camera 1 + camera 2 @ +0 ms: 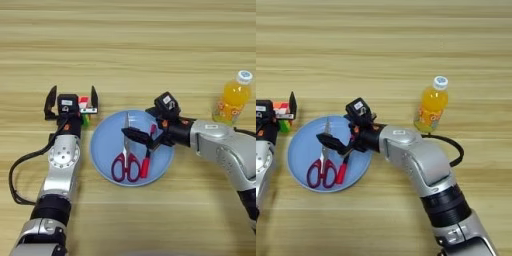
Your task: Move the objects on the table
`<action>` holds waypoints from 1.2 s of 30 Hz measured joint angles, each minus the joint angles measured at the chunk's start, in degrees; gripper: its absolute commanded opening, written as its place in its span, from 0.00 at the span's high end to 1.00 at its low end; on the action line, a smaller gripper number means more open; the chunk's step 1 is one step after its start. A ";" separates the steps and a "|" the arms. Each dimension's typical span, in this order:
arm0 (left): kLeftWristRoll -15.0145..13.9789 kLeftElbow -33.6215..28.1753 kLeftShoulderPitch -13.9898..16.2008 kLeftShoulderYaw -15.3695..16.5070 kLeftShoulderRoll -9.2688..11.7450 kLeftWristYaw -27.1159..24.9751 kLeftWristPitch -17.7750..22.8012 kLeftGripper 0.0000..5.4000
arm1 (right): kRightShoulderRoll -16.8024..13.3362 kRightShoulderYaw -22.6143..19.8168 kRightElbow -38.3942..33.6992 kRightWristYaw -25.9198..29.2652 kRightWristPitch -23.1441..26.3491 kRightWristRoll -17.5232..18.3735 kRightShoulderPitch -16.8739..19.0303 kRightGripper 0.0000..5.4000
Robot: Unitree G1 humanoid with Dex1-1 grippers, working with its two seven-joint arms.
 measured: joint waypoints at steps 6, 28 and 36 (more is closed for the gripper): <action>0.01 0.00 0.00 -0.01 0.00 0.08 -0.01 0.00 | 1.67 0.69 5.02 -0.12 1.23 -0.32 -0.20 0.00; 1.56 -0.07 0.00 -0.13 -0.34 0.78 0.00 0.00 | 4.23 3.25 9.94 -0.03 -0.55 -3.06 -1.02 0.00; 1.61 -0.14 0.00 -0.09 -0.41 0.78 0.00 0.00 | 5.34 5.12 12.09 0.01 -4.06 -5.30 -0.63 0.00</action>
